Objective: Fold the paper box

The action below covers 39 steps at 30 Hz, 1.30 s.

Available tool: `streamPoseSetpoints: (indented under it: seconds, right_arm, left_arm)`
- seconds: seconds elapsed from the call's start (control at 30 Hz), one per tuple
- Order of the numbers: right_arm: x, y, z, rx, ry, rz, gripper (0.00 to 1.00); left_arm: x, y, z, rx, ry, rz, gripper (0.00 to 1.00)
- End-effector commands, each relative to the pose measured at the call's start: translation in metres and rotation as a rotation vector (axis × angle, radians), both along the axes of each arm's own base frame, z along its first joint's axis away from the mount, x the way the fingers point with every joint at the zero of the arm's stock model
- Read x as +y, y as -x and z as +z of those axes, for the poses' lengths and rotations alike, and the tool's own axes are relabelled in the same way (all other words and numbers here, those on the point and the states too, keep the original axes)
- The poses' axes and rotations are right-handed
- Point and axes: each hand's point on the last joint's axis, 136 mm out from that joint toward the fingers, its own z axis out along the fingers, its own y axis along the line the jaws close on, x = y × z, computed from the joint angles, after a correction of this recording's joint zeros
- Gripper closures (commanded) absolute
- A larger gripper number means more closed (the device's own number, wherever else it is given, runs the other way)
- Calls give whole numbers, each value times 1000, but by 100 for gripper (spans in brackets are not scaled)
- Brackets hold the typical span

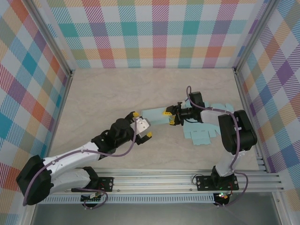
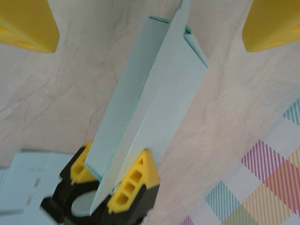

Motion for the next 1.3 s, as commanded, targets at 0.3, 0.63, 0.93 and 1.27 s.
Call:
streamPoseSetpoints:
  seconds: [0.3, 0.63, 0.93, 1.27]
  right_arm:
    - [6, 34, 1, 86, 17, 72, 73]
    - [13, 37, -3, 105, 21, 89, 73]
    - [12, 49, -10, 139, 27, 98, 72]
    - [7, 59, -8, 120, 43, 110, 47]
  left_arm:
    - [-24, -27, -27, -107, -359, -16, 0]
    - [-26, -31, -40, -97, -412, -4, 15]
    - [-20, -37, -38, -53, -492, 33, 35]
    - [-11, -23, -38, 110, -589, 17, 53]
